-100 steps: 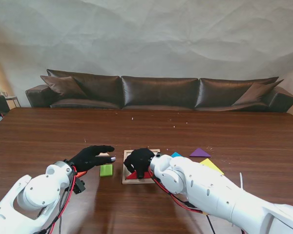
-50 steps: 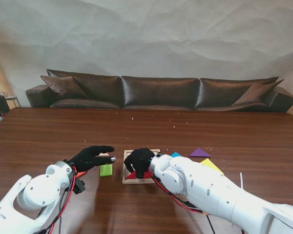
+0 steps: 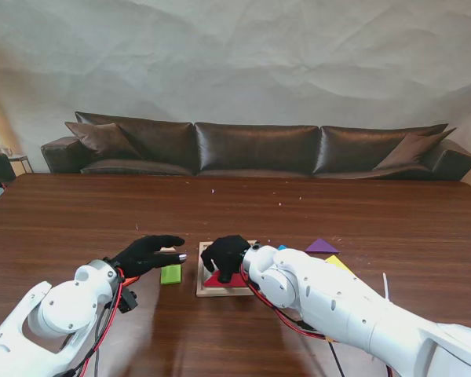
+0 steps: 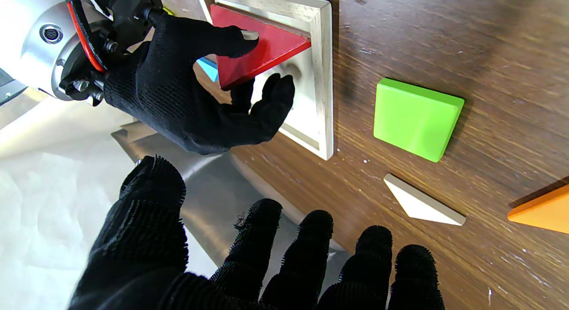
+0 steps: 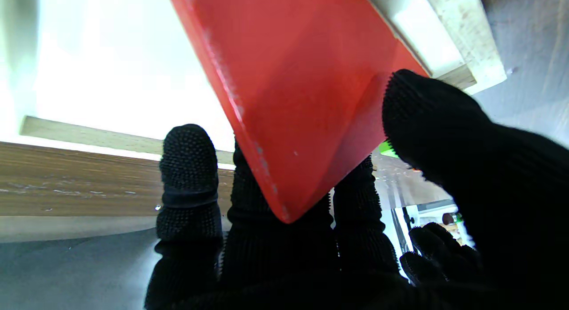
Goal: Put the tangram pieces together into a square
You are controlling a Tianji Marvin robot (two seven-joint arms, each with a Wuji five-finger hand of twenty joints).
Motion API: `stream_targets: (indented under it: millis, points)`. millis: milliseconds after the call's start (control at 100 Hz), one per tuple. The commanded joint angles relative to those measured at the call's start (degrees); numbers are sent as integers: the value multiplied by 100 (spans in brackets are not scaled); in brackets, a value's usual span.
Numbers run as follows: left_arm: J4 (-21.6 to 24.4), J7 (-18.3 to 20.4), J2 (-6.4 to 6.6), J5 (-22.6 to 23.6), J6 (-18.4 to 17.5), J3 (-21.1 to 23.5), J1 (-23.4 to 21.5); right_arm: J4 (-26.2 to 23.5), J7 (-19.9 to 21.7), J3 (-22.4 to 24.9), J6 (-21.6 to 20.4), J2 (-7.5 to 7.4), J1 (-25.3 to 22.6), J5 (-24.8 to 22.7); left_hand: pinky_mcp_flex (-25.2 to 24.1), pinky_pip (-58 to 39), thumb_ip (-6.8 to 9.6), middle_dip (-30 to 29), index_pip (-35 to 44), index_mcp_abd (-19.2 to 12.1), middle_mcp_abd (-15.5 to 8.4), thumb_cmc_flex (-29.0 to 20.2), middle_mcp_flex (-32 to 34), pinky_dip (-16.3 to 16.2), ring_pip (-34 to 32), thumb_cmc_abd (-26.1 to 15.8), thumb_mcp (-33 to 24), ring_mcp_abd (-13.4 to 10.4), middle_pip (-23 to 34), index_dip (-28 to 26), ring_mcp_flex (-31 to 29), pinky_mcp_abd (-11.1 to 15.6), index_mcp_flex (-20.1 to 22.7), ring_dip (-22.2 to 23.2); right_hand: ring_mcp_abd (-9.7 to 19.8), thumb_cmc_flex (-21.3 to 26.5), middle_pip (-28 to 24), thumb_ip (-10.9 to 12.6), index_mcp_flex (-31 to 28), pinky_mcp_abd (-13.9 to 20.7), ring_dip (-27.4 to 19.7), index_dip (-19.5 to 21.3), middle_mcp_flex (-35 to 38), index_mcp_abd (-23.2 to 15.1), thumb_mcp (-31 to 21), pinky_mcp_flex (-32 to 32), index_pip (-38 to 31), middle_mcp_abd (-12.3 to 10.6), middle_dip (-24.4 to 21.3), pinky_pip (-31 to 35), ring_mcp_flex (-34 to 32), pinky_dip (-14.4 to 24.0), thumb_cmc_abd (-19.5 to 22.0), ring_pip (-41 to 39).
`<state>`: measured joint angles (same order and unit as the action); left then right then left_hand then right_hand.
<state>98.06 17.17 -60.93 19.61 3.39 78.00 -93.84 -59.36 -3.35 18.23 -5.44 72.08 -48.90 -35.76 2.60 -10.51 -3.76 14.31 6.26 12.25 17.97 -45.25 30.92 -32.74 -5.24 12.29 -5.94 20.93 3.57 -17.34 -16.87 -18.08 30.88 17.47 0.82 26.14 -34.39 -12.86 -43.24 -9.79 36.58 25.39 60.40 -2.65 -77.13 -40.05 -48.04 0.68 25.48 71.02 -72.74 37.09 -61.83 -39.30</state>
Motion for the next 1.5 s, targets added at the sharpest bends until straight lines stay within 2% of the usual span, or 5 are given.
stream_targets:
  millis: [0, 190, 400, 1290, 1490]
  points:
    - [-5, 125, -3, -14, 21, -7, 2, 2, 106, -13, 21, 13, 5, -13, -129, 98, 209, 61, -41, 8, 42, -85, 111, -48, 87, -216, 131, -73, -3, 34, 96, 198, 18, -17, -5, -164, -67, 151, 202, -126, 38, 50, -190, 64, -201, -294, 58, 130, -77, -104, 69, 92, 144, 52]
    - [-18, 130, -3, -23, 24, -19, 16, -17, 185, -7, 59, -1, -4, 36, -130, 99, 209, 84, -39, 16, 53, -90, 150, -48, 85, -216, 132, -60, 11, 33, 93, 193, 23, -16, -33, -242, -91, 148, 382, -127, 22, -24, -355, 155, -159, -246, 107, 158, -123, -112, 162, 96, 273, 114]
    - [-38, 139, -2, -35, 25, -35, 33, -70, 338, -51, 58, -42, 33, 45, -129, 97, 210, 108, -35, 17, 52, -88, 187, -49, 81, -233, 132, -68, 21, 33, 84, 200, 36, -12, -32, -529, -135, 139, 838, -74, -28, -165, -800, 290, -31, -55, 213, 191, -167, -89, 448, 134, 627, 254]
    - [-51, 166, -2, -88, 90, -51, 52, 233, -72, 75, -509, 8, -101, 88, -129, 95, 211, 130, -33, 58, 101, -95, 212, -56, 80, -276, 140, -43, 19, 35, 56, 192, 62, -6, 85, -709, -320, 149, 929, 89, -115, -345, -881, 374, -55, -66, -16, 192, -261, -19, 453, 69, 851, 148]
    - [-50, 167, -4, -103, 126, -56, 53, 229, -163, 95, -552, -4, -118, 16, -129, 95, 212, 131, -31, 68, 105, -100, 221, -56, 79, -279, 140, -39, 19, 35, 50, 190, 74, -5, -118, -1019, -274, 112, 1130, 31, -262, -390, -1104, 370, 51, 317, 0, 177, -295, -263, 921, -28, 1048, 465]
